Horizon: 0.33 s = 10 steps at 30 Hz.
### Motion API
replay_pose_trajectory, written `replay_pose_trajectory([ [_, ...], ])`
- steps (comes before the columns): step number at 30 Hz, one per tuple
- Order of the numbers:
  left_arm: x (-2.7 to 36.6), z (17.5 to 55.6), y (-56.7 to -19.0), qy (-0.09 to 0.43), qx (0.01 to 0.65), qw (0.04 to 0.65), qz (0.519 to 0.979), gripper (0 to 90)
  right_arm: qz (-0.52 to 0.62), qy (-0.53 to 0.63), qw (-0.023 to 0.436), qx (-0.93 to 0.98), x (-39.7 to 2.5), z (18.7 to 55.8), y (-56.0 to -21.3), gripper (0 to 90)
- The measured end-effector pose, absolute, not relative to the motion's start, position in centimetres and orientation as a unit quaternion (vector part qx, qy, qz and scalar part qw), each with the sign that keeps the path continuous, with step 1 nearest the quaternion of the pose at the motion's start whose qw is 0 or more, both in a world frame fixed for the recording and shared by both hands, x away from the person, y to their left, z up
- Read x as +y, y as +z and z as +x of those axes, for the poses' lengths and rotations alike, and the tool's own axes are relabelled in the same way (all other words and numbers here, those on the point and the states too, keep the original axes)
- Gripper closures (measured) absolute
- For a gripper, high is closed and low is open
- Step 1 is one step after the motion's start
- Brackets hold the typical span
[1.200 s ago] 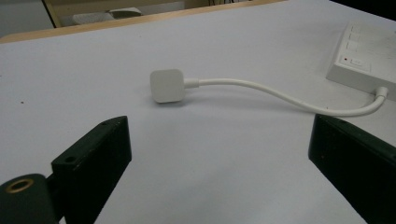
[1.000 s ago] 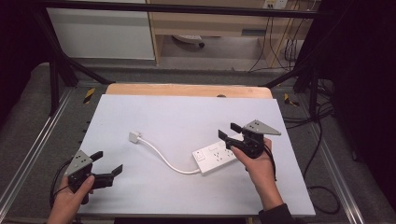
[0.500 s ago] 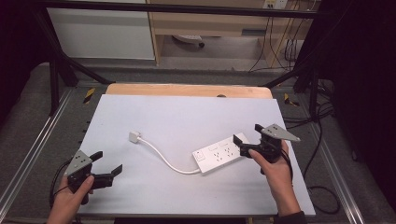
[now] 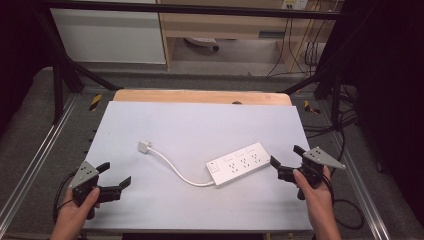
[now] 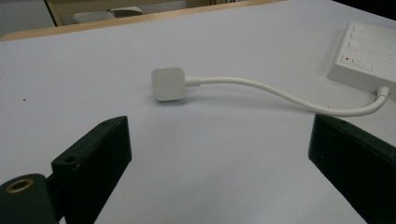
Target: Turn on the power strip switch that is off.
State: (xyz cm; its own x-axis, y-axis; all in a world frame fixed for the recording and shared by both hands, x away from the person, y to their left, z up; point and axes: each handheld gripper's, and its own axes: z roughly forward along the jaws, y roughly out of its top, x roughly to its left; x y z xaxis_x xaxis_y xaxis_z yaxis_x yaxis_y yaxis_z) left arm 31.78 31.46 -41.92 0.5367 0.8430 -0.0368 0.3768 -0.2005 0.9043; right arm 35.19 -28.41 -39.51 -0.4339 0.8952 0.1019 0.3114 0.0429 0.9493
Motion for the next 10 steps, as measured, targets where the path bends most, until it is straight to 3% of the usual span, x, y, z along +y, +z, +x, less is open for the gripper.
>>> replay_pose_trajectory([
  [10,31.4,31.8,-41.9,0.246,0.413,0.477,0.736,6.0,0.490,0.463,0.254,0.693,-29.7,35.0,-43.9,4.0],
])
